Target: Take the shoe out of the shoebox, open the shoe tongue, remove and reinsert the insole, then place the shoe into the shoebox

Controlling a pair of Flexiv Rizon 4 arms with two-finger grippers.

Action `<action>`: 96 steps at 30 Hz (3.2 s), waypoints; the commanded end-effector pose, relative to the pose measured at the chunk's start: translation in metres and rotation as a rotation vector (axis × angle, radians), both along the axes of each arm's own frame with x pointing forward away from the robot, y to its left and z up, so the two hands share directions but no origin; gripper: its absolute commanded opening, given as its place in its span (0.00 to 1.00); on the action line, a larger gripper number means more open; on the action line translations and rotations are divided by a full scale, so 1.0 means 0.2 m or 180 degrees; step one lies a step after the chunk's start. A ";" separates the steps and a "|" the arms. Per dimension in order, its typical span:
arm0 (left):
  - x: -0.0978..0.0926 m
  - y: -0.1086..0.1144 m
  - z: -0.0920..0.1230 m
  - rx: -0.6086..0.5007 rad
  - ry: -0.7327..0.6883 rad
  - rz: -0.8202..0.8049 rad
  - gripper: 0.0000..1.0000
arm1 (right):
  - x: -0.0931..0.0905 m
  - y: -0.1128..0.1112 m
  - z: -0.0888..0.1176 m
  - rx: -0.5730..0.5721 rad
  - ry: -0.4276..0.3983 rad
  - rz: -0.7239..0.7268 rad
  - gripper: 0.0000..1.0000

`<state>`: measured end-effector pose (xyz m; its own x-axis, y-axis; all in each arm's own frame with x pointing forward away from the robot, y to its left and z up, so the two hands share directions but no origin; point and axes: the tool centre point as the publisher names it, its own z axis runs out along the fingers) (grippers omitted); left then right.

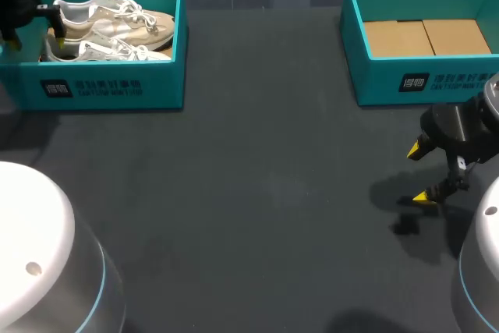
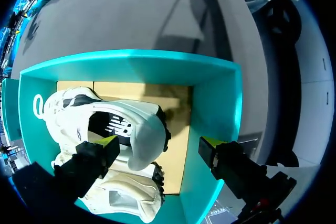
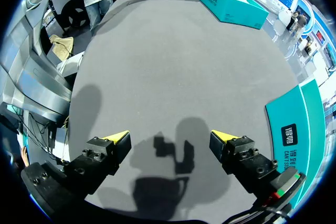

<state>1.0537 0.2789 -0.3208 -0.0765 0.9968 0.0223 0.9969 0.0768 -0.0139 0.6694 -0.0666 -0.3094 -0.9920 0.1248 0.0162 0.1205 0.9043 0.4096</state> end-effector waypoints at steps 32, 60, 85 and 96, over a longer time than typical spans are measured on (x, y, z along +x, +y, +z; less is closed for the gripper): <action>0.01 -0.04 -0.21 0.0247 0.0028 -0.0093 0.55 | -0.01 0.00 0.00 -0.0004 -0.0007 -0.0002 1.00; 0.00 -0.01 -0.26 0.0379 0.0059 -0.0158 0.00 | -0.01 0.00 0.00 -0.0004 -0.0007 -0.0002 1.00; 0.01 0.11 0.04 0.0203 -0.0031 0.0022 0.00 | -0.01 0.00 0.00 -0.0004 -0.0007 -0.0002 1.00; 0.09 0.09 0.20 0.0207 -0.0158 0.0230 0.00 | -0.01 0.00 0.00 -0.0004 -0.0007 -0.0002 1.00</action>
